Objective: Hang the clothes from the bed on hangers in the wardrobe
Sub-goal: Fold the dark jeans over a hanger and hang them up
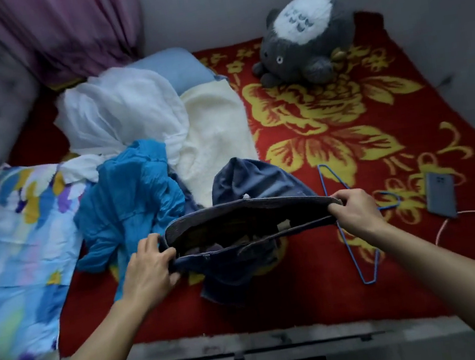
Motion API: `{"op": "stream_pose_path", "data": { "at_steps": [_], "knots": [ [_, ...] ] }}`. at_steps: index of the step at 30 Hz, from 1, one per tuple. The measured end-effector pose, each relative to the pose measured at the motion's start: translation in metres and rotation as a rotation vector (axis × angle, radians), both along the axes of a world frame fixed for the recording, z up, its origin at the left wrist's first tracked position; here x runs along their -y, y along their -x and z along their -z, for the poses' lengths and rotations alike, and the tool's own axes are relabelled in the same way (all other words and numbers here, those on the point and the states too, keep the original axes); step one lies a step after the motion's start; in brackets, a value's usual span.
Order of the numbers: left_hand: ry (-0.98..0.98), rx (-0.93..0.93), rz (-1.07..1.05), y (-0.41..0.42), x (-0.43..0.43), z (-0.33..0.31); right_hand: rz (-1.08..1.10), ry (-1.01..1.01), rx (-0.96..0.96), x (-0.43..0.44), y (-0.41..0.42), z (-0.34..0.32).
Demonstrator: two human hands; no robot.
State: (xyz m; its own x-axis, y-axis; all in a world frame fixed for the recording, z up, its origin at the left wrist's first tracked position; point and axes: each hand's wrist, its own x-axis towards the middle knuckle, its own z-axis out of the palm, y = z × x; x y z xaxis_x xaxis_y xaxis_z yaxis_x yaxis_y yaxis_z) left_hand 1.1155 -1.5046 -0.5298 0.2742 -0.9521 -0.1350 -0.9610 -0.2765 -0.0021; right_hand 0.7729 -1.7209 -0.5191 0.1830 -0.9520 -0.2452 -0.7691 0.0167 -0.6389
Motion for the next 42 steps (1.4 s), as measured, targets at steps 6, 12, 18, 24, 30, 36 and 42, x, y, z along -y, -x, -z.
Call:
{"op": "stream_pose_path", "data": {
  "at_steps": [6,12,18,24,30,36,42],
  "knots": [
    [0.263,-0.159,0.096,0.001,-0.087,-0.097,0.02,0.247,0.121,-0.088,0.01,-0.091],
    [0.46,-0.22,0.131,0.014,-0.171,-0.221,0.055,0.445,0.37,-0.166,0.017,-0.235],
    [0.609,-0.044,0.275,0.028,-0.224,-0.355,0.062,0.608,0.383,-0.197,0.041,-0.363],
    [0.825,-0.092,0.225,0.059,-0.282,-0.468,0.097,0.743,0.353,-0.262,0.076,-0.463],
    [1.054,-0.31,0.107,0.084,-0.313,-0.543,0.051,0.806,0.582,-0.298,0.111,-0.538],
    [1.137,-0.521,0.097,0.109,-0.322,-0.574,0.054,0.68,0.779,-0.293,0.124,-0.566],
    [1.063,-0.678,0.05,0.11,-0.298,-0.556,-0.108,0.418,0.805,-0.283,0.12,-0.55]
  ]
}}
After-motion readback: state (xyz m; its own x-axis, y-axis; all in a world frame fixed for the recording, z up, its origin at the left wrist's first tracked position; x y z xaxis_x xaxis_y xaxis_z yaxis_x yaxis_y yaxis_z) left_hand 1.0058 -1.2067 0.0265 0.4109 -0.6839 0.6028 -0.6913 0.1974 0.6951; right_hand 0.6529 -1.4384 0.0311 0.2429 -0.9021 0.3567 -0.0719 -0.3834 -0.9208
